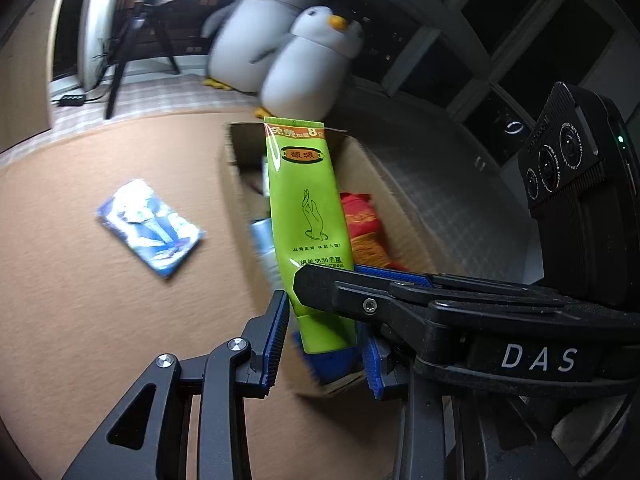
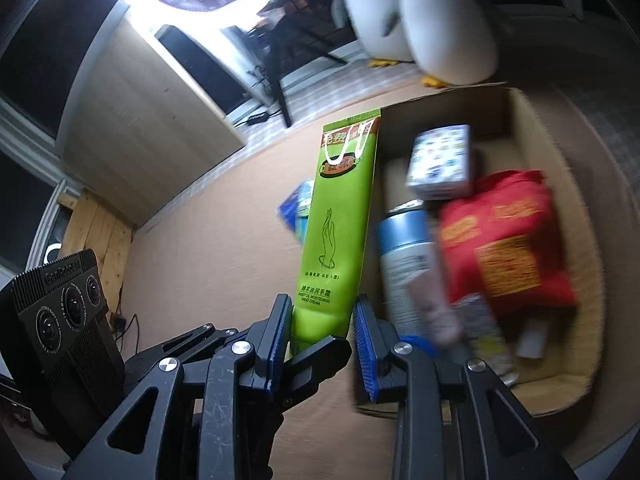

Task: Organize objects
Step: 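Carry the green tube with the right gripper into the box and release, then move the left tool to the blue keychain card and close on it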

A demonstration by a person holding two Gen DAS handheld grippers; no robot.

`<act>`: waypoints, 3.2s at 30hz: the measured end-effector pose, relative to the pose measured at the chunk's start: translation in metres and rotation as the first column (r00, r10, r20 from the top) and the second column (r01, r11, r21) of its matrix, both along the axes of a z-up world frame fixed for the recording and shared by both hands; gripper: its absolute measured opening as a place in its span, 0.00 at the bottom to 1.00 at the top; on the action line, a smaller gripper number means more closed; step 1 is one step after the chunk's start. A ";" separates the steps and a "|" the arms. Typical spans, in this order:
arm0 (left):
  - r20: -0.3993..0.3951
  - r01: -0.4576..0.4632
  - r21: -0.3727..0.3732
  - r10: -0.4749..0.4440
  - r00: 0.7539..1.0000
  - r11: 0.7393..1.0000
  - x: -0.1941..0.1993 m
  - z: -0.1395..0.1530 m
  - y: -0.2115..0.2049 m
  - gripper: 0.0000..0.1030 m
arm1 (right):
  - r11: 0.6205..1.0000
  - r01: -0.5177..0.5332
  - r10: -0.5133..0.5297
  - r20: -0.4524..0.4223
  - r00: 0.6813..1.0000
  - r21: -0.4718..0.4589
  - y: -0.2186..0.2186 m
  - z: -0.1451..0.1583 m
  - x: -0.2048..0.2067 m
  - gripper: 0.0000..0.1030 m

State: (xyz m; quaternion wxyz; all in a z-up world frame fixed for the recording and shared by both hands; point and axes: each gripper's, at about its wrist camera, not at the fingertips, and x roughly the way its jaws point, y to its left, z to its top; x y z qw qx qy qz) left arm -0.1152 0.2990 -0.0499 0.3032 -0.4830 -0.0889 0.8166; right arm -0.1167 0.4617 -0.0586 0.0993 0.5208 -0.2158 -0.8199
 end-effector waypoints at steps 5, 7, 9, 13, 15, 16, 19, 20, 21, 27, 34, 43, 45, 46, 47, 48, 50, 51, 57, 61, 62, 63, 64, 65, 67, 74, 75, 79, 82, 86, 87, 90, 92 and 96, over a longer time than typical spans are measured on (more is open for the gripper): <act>0.000 0.024 0.001 -0.024 1.000 1.000 -0.005 -0.001 0.034 0.36 | 1.000 0.026 -0.026 0.005 1.000 0.007 0.028 0.000 0.002 0.28; -0.009 0.030 -0.005 -0.030 1.000 1.000 -0.006 0.000 0.043 0.40 | 1.000 0.027 -0.027 0.001 1.000 0.014 0.037 0.002 0.002 0.28; -0.010 0.022 -0.018 -0.022 1.000 1.000 -0.007 0.001 0.045 0.49 | 0.998 0.043 -0.043 -0.002 0.999 0.046 0.045 0.004 0.005 0.30; -0.008 0.012 -0.032 -0.012 1.000 0.999 -0.009 0.002 0.039 0.51 | 0.995 0.087 -0.086 -0.016 0.996 0.044 0.059 0.008 0.011 0.43; -0.004 0.004 -0.037 -0.004 1.000 0.999 -0.008 0.001 0.028 0.51 | 0.995 0.096 -0.096 -0.018 0.995 0.031 0.061 0.009 0.014 0.43; -0.002 0.000 -0.037 0.000 1.000 0.999 -0.008 0.001 0.023 0.51 | 0.994 0.104 -0.103 -0.016 0.995 0.023 0.061 0.009 0.014 0.43; -0.001 -0.023 -0.036 0.023 1.000 0.999 -0.007 0.001 -0.001 0.52 | 0.992 0.128 -0.128 -0.010 0.992 0.003 0.062 0.009 0.019 0.45; 0.003 -0.033 -0.041 0.033 0.999 0.999 -0.009 0.000 -0.011 0.52 | 0.991 0.137 -0.137 -0.012 0.991 0.002 0.060 0.008 0.023 0.46; 0.007 -0.045 -0.048 0.045 0.999 0.998 -0.010 -0.001 -0.019 0.52 | 0.989 0.148 -0.148 -0.014 0.989 0.005 0.059 0.008 0.026 0.47; 0.040 -0.158 -0.087 0.162 0.986 0.984 -0.031 -0.012 -0.083 0.56 | 0.980 0.197 -0.197 -0.015 0.980 -0.008 0.044 0.009 0.050 0.47; 0.099 -0.255 -0.099 0.264 0.959 0.962 -0.068 -0.028 -0.117 0.63 | 0.981 0.196 -0.196 -0.015 0.980 -0.004 0.017 0.008 0.072 0.47; 0.149 -0.358 -0.196 0.389 0.909 0.913 -0.127 -0.055 -0.099 0.68 | 0.979 0.203 -0.203 0.005 0.979 0.003 0.007 0.004 0.091 0.51; 0.150 -0.371 -0.221 0.407 0.901 0.902 -0.138 -0.060 -0.092 0.68 | 0.977 0.215 -0.215 0.013 0.977 0.000 0.011 0.001 0.094 0.51; 0.147 -0.370 -0.234 0.409 0.901 0.899 -0.143 -0.062 -0.088 0.68 | 0.975 0.221 -0.221 0.019 0.975 0.001 0.013 0.000 0.096 0.51; 0.142 -0.367 -0.255 0.410 0.901 0.895 -0.150 -0.065 -0.083 0.68 | 0.974 0.227 -0.227 0.025 0.974 0.001 0.016 -0.002 0.097 0.51; 0.139 -0.366 -0.267 0.411 0.901 0.891 -0.153 -0.067 -0.080 0.68 | 0.972 0.236 -0.236 0.031 0.971 0.002 0.018 -0.004 0.099 0.51; 0.136 -0.363 -0.293 0.414 0.900 0.885 -0.161 -0.071 -0.074 0.68 | 0.967 0.256 -0.256 0.042 0.966 -0.001 0.026 -0.007 0.102 0.51; 0.137 -0.362 -0.299 0.415 0.900 0.883 -0.164 -0.073 -0.072 0.68 | 0.964 0.266 -0.266 0.047 0.963 -0.004 0.029 -0.008 0.104 0.51; 0.098 -0.384 -0.358 0.444 0.891 0.851 -0.178 -0.082 -0.062 0.69 | 0.951 0.308 -0.307 0.062 0.950 -0.007 0.047 -0.012 0.108 0.51; 0.053 -0.371 -0.406 0.427 0.903 0.835 -0.178 -0.084 -0.055 0.69 | 0.947 0.321 -0.320 0.069 0.945 -0.010 0.055 -0.014 0.108 0.51; 0.038 -0.362 -0.429 0.417 0.908 0.828 -0.176 -0.085 -0.053 0.69 | 0.947 0.322 -0.320 0.071 0.945 -0.010 0.056 -0.015 0.107 0.51; 0.021 -0.353 -0.447 0.404 0.914 0.822 -0.175 -0.086 -0.051 0.69 | 0.947 0.322 -0.321 0.074 0.944 -0.009 0.056 -0.016 0.106 0.51; 0.004 -0.342 -0.460 0.387 0.922 0.819 -0.173 -0.087 -0.049 0.70 | 0.946 0.323 -0.321 0.077 0.944 -0.010 0.057 -0.016 0.106 0.51; -0.011 -0.330 -0.474 0.369 0.929 0.817 -0.171 -0.088 -0.047 0.71 | 0.947 0.322 -0.320 0.078 0.944 -0.012 0.057 -0.017 0.104 0.51; -0.026 -0.314 -0.480 0.345 0.938 0.819 -0.167 -0.089 -0.046 0.71 | 0.948 0.318 -0.316 0.082 0.945 -0.014 0.057 -0.018 0.102 0.51; -0.044 -0.235 -0.483 0.245 0.969 0.844 -0.139 -0.090 -0.055 0.71 | 0.958 0.285 -0.282 0.075 0.956 -0.026 0.048 -0.016 0.091 0.51; -0.043 -0.228 -0.478 0.237 0.971 0.848 -0.133 -0.090 -0.058 0.71 | 0.961 0.276 -0.274 0.073 0.959 -0.027 0.045 -0.015 0.089 0.51; -0.038 -0.194 -0.454 0.199 0.979 0.870 -0.112 -0.091 -0.077 0.72 | 0.967 0.255 -0.254 0.061 0.965 -0.021 0.038 -0.013 0.087 0.51; -0.036 -0.186 -0.442 0.189 0.981 0.877 -0.101 -0.091 -0.091 0.72 | 0.972 0.233 -0.234 0.045 0.971 0.011 0.030 -0.009 0.085 0.51; -0.025 -0.205 -0.395 0.213 0.977 0.896 -0.090 -0.086 -0.107 0.71 | 0.977 0.201 -0.203 0.022 0.979 0.070 0.018 -0.003 0.083 0.51; -0.023 -0.206 -0.385 0.214 0.977 0.899 -0.090 -0.086 -0.109 0.71 | 0.978 0.194 -0.196 0.018 0.980 0.081 0.015 -0.002 0.083 0.51; -0.031 -0.206 -0.384 0.210 0.977 0.900 -0.090 -0.083 -0.110 0.72 | 0.978 0.173 -0.175 0.007 0.985 0.119 0.006 0.000 0.081 0.51; -0.033 -0.211 -0.379 0.215 0.976 0.901 -0.093 -0.082 -0.111 0.73 | 0.979 0.156 -0.158 0.002 0.988 0.132 0.000 0.002 0.081 0.51; -0.015 -0.183 -0.372 0.191 0.981 0.910 -0.101 -0.083 -0.108 0.75 | 0.982 0.137 -0.138 0.003 0.990 0.130 -0.006 0.002 0.084 0.51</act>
